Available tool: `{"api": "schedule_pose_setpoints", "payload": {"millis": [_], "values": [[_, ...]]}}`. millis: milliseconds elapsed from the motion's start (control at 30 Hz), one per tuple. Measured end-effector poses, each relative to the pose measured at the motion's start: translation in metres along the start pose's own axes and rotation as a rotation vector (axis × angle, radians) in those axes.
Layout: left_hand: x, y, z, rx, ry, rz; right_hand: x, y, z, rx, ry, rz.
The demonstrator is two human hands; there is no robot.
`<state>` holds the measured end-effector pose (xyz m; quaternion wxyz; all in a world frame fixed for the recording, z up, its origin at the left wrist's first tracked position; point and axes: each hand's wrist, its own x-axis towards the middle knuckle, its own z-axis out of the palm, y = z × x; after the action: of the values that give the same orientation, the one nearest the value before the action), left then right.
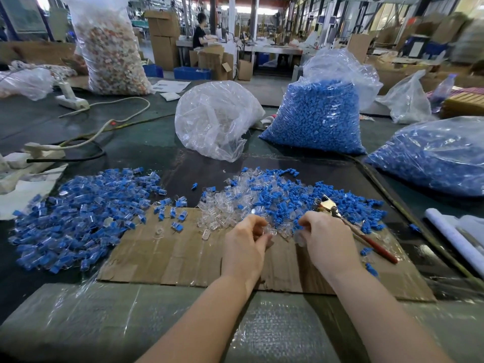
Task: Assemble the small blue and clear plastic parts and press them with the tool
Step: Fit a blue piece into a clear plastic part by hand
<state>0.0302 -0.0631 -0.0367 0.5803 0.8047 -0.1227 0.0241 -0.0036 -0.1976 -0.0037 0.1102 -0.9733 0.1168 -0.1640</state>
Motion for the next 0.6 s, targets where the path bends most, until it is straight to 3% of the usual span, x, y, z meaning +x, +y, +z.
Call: {"api": "schedule_pose_setpoints", "payload": {"millis": [200,600], "values": [[0.001,-0.004,-0.002,-0.050,0.060,-0.036,-0.007,-0.014,0.018,0.256,0.128,0.001],[-0.001,0.000,-0.004,-0.011,0.094,-0.015,0.004,0.002,0.013,0.189,0.194,0.066]]}}
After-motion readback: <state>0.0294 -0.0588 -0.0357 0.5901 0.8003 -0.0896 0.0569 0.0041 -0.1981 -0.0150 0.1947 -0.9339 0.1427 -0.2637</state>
